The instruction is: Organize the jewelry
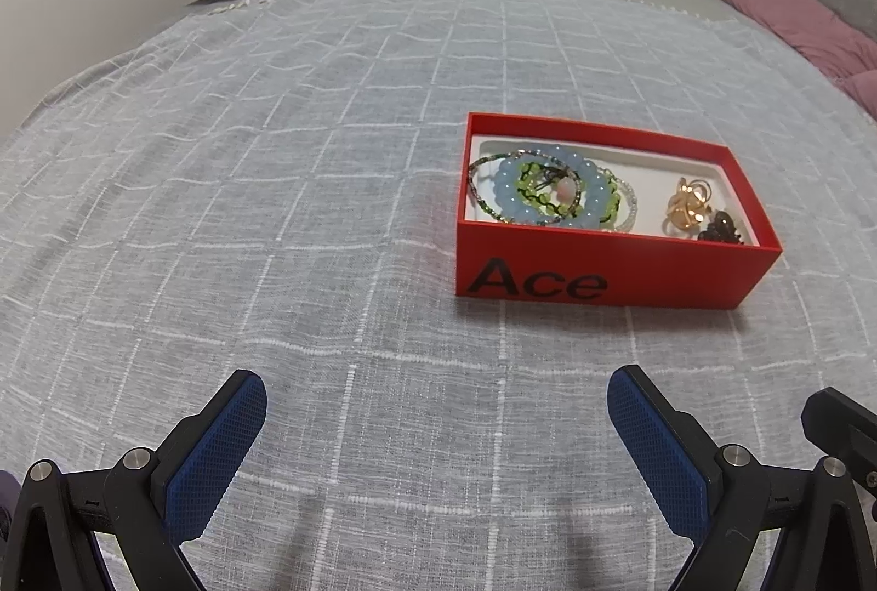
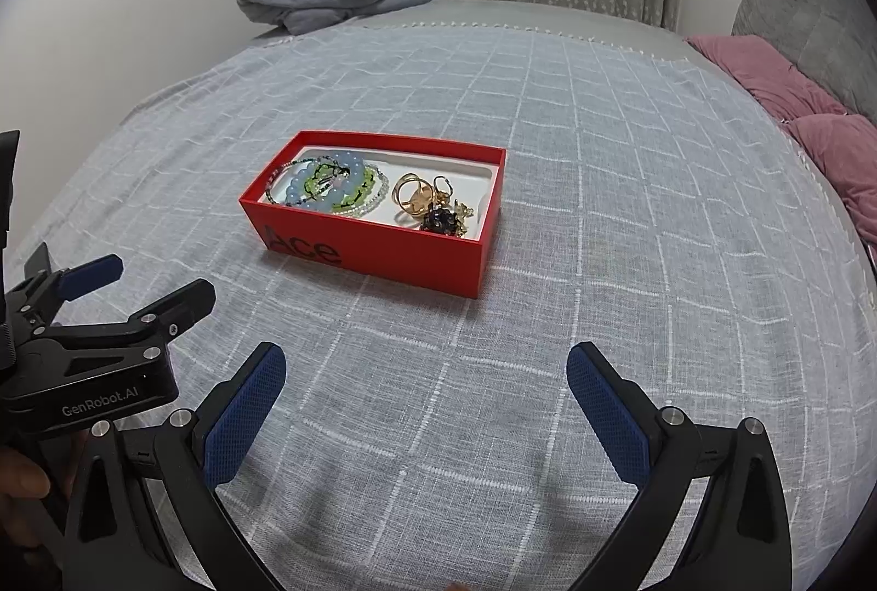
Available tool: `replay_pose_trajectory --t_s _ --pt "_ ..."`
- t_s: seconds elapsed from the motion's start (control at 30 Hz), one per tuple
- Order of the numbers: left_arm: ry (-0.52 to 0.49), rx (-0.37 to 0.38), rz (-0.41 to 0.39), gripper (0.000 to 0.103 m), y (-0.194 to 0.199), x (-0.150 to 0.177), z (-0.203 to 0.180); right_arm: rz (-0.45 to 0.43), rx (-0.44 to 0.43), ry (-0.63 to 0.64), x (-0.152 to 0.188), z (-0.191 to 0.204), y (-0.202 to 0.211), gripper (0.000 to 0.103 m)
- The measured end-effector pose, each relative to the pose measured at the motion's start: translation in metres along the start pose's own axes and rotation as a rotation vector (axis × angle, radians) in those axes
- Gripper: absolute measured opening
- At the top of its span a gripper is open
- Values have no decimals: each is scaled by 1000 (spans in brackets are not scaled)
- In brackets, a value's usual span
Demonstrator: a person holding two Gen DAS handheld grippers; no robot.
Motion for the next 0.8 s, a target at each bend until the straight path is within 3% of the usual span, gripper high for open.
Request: replay_pose_trajectory --t_s 0.8 --pt "-8 -7 -26 102 5 -3 -1 -4 12 -5 -1 -2 0 103"
Point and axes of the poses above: each gripper's, at about its wrist camera, not at the fingertips, and y roughly against the way its jaws point, z to its left, x to its underside, the point moved 9 cm from there along -y, roughly the way its jaws point, and after that the axes turned 2 degrees about x, right-handed, at the moved point
